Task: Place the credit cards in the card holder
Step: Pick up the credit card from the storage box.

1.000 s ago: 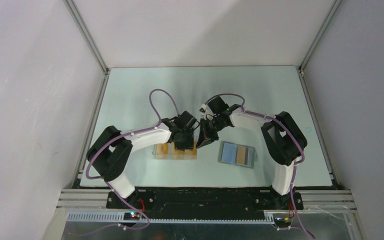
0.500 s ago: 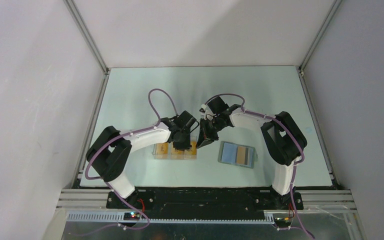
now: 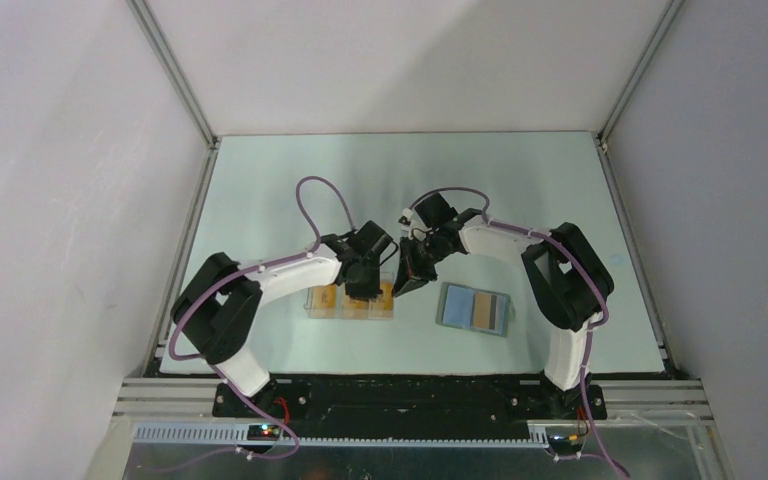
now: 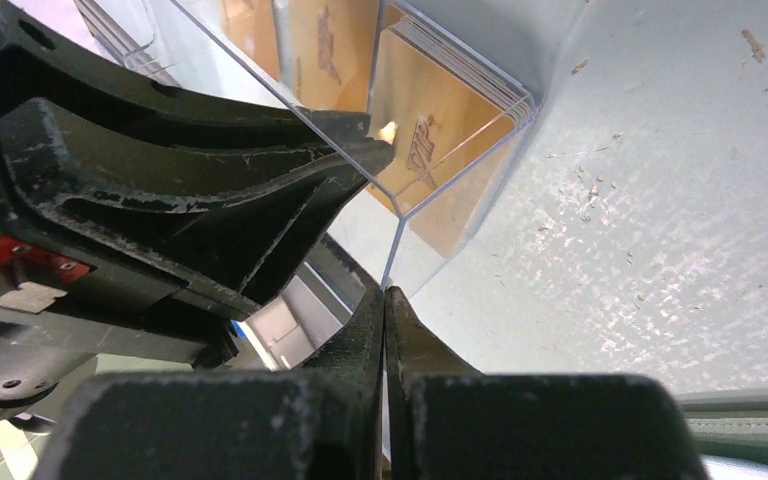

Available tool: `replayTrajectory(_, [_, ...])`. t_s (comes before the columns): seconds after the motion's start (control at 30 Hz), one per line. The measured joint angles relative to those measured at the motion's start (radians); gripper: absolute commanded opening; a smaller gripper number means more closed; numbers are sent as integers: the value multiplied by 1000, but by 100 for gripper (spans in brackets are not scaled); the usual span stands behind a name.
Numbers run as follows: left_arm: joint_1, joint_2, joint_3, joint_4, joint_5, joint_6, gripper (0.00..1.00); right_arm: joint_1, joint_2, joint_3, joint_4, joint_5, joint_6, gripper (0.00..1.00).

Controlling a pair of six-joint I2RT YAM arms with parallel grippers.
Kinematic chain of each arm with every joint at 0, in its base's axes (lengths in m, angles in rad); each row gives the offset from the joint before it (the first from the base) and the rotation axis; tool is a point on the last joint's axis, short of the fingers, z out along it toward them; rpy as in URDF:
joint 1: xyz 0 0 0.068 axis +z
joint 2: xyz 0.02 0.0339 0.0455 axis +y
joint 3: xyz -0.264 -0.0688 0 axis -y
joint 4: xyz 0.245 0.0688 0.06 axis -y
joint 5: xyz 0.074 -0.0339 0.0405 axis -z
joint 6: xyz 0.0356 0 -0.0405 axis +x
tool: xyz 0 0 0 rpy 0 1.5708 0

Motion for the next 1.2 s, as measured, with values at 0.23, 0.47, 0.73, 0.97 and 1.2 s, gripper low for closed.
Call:
replayTrajectory(0.23, [-10,-25,32,-45,-8,0,15,0,0,0,0,0,0,0])
replayTrajectory(0.47, [-22,-37,48,-72,-26,1,0,0,0,0,0,0,0,0])
replayTrajectory(0.73, [-22,-43,48,-75,-26,-14,2,0,0,0,0,0,0,0])
replayTrajectory(0.97, [-27,-98,48,-37,29,-41,13,0,0,0,0,0,0,0])
replayTrajectory(1.2, [-42,-117,42,24,92,-69,19,0,0,1,-2,0,-4,0])
